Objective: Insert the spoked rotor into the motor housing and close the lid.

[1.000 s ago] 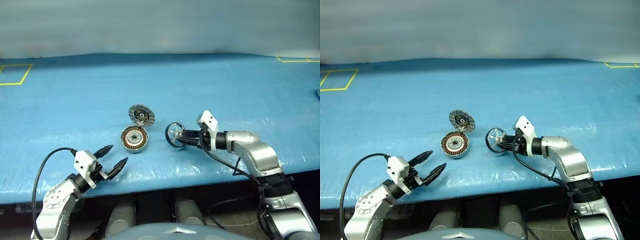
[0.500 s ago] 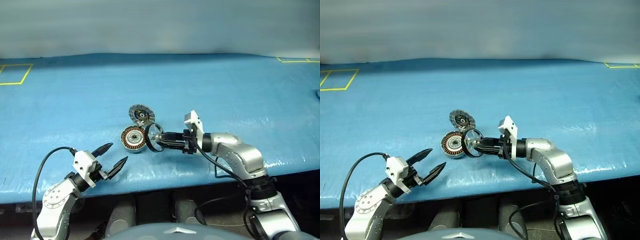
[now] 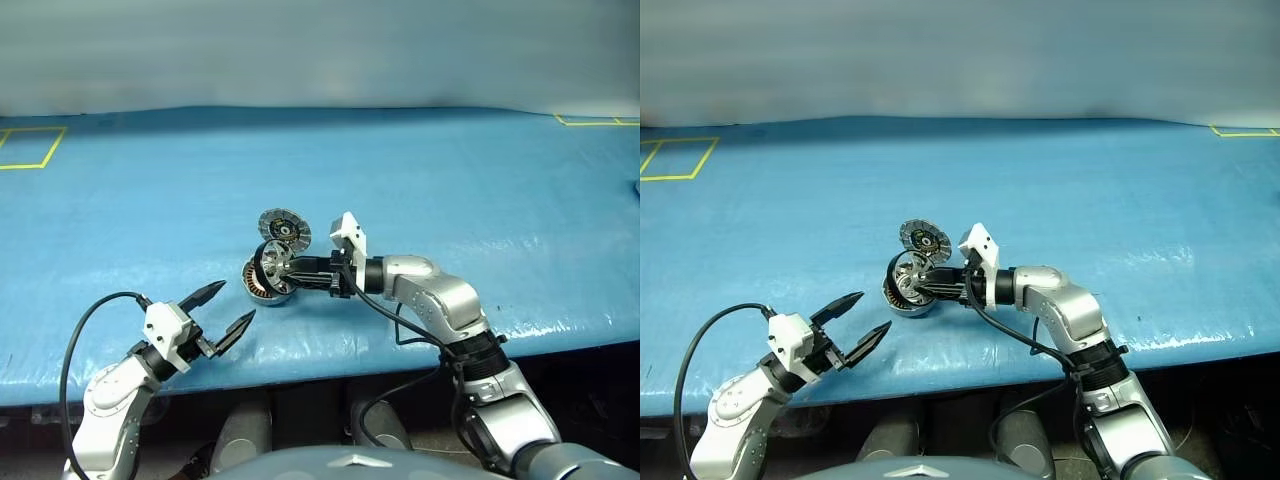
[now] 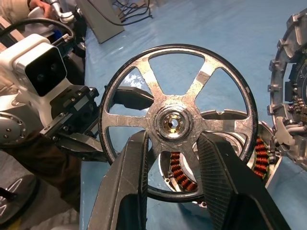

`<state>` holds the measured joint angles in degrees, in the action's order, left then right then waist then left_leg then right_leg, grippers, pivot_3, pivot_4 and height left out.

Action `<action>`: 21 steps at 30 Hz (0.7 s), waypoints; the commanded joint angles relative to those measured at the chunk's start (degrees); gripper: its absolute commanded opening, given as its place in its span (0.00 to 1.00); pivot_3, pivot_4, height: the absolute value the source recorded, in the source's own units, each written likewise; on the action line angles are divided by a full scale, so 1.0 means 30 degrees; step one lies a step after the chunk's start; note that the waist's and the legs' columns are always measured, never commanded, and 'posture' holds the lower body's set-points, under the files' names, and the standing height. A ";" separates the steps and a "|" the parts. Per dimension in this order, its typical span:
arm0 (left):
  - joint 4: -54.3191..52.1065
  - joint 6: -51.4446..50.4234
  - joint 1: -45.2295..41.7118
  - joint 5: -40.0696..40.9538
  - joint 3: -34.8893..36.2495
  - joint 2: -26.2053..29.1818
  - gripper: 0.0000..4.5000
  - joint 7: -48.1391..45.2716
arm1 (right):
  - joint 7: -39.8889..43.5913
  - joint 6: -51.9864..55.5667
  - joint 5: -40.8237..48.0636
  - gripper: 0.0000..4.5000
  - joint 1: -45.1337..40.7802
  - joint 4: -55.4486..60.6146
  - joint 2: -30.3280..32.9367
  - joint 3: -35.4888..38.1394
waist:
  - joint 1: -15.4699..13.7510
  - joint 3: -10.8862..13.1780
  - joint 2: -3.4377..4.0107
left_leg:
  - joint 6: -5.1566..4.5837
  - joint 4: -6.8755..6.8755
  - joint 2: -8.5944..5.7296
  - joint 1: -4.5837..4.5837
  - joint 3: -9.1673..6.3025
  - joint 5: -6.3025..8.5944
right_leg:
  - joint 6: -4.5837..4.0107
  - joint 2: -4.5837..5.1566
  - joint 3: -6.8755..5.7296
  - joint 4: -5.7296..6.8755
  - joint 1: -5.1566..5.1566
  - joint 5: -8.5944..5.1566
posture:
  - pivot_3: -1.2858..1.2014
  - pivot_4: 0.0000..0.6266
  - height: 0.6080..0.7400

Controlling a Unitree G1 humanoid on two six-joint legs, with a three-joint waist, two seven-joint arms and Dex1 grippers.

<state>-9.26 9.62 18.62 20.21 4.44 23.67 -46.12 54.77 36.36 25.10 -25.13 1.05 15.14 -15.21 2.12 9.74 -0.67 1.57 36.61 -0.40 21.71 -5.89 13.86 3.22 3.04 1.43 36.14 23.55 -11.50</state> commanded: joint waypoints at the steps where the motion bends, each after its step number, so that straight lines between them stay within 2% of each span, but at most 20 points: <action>1: -0.0203 0.0559 0.0102 -0.0084 0.0050 -0.0036 0.92 0.0036 | -0.0272 -0.0988 -0.0587 0.26 -0.0715 -0.0719 -0.0377 -0.0110 | 0.0005 0.0000 0.0001 | 0.0000 0.0002 0.0000 0.0000 0.0001 0.0000 | 0.0000 0.0000 0.0000 0.0000 0.0000 0.0000 | 0.52 0.24 1.00; 21: -0.0306 0.0850 0.0521 -0.0153 0.0065 -0.0061 0.92 0.0514 | -0.0397 -0.1984 -0.2651 0.26 -0.1424 -0.2150 -0.0751 -0.1102 | 0.0053 0.0003 0.0007 | 0.0000 -0.0008 0.0000 0.0000 0.0001 0.0000 | -0.0002 0.0000 0.0000 0.0004 0.0008 0.0001 | 0.52 0.24 1.00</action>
<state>-9.24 10.88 19.89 20.09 4.39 23.66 -44.94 53.47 31.30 17.17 -28.28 -6.33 13.23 -18.38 2.28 9.75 -0.65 1.57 36.58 -0.40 21.71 -5.89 13.86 3.22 3.04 1.43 36.16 23.57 -11.50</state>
